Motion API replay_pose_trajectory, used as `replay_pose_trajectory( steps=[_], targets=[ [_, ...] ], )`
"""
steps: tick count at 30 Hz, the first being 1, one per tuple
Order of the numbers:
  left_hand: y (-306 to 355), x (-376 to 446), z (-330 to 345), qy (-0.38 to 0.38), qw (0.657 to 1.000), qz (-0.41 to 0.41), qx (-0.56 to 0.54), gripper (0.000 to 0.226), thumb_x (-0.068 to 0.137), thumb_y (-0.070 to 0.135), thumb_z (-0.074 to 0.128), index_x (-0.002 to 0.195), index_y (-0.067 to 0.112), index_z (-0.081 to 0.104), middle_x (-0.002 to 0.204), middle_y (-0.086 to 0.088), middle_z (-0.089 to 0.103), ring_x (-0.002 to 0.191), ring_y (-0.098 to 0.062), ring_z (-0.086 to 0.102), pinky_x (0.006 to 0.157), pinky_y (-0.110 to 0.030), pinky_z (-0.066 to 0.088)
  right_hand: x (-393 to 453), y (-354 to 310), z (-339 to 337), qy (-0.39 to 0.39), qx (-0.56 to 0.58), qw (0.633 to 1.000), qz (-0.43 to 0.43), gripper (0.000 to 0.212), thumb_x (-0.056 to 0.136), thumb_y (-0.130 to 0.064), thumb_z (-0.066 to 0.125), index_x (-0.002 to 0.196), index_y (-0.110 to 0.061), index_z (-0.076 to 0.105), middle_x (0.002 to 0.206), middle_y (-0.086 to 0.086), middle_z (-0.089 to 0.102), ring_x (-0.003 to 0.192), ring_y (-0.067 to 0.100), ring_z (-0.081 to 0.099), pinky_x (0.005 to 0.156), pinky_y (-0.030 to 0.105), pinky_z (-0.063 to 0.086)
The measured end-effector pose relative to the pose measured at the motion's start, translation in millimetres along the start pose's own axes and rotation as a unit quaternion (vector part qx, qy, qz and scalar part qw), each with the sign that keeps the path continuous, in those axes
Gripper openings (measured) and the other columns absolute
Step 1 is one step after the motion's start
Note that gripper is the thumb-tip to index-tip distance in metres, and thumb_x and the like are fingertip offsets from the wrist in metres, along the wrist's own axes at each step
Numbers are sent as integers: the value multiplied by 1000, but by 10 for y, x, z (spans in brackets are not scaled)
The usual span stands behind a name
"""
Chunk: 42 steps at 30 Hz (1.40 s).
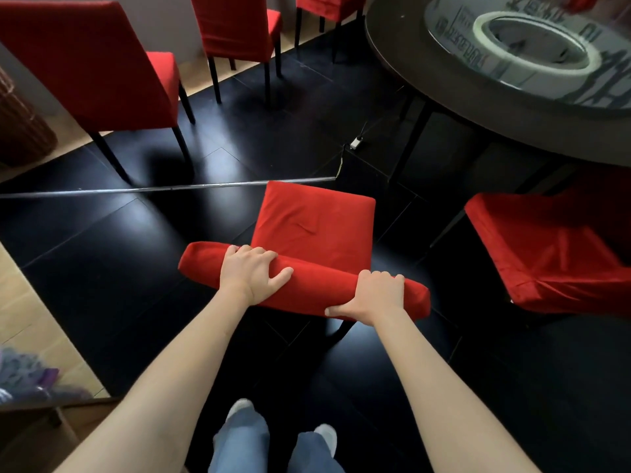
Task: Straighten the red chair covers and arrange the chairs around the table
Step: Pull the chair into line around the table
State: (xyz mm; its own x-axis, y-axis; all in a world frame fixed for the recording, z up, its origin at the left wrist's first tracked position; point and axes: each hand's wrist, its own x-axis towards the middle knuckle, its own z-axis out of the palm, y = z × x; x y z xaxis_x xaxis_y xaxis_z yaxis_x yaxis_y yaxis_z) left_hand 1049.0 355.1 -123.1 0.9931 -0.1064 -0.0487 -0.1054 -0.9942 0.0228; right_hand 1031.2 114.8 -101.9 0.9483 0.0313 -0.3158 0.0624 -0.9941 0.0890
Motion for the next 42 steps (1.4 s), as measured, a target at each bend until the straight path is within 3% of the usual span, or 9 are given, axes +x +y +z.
replay_pose_trajectory(
  steps=[6, 12, 16, 22, 31, 37, 42],
  targets=[
    [-53, -25, -20, -6, 1000, 24, -6, 85, 73, 75, 7, 115, 30, 65, 111, 4, 68, 104, -22, 58, 93, -40, 34, -128, -79, 40, 12, 13, 999, 30, 103, 34, -100, 36, 95, -19, 54, 85, -4, 56, 90, 20, 57, 80, 40, 32],
    [-173, -92, -14, -13, 997, 70, -6, 84, 74, 75, 7, 114, 30, 65, 111, 3, 68, 105, -22, 58, 93, -41, 34, -398, -248, 110, 12, 35, 997, 72, 101, 28, -100, 27, 87, -20, 47, 78, -7, 44, 89, 20, 58, 80, 41, 32],
    [-271, -157, 5, -10, 994, 111, -10, 83, 76, 75, 9, 113, 28, 66, 109, 3, 68, 104, -23, 58, 96, -43, 34, -614, -392, 170, 4, 40, 994, 105, 105, 31, -101, 29, 93, -20, 54, 77, -7, 44, 89, 19, 57, 82, 41, 33],
    [-330, -253, 20, -6, 987, 162, -13, 81, 77, 74, 10, 114, 29, 66, 110, 4, 68, 105, -22, 58, 100, -44, 32, -881, -532, 233, -7, 50, 989, 140, 103, 38, -100, 39, 100, -20, 56, 92, -5, 61, 95, 20, 58, 89, 42, 36],
    [-312, -153, 13, 3, 980, 197, -27, 77, 78, 74, 14, 109, 29, 69, 105, 6, 70, 100, -21, 60, 96, -41, 34, -953, -575, 216, -24, 49, 984, 172, 109, 37, -102, 35, 106, -20, 56, 98, -4, 61, 99, 20, 56, 89, 43, 36],
    [-281, -104, 33, 32, 977, 203, -53, 73, 78, 71, 19, 102, 27, 72, 98, 6, 72, 94, -21, 61, 95, -39, 37, -890, -513, 227, -45, 63, 980, 182, 122, 31, -103, 29, 122, -24, 51, 120, -1, 55, 117, 24, 46, 97, 53, 35],
    [-223, -33, 19, 40, 975, 210, -63, 71, 79, 69, 19, 99, 26, 72, 94, 6, 72, 91, -21, 62, 93, -37, 37, -818, -435, 210, -52, 74, 978, 190, 123, 30, -102, 31, 124, -26, 50, 123, 1, 53, 120, 26, 44, 102, 56, 31]
  ],
)
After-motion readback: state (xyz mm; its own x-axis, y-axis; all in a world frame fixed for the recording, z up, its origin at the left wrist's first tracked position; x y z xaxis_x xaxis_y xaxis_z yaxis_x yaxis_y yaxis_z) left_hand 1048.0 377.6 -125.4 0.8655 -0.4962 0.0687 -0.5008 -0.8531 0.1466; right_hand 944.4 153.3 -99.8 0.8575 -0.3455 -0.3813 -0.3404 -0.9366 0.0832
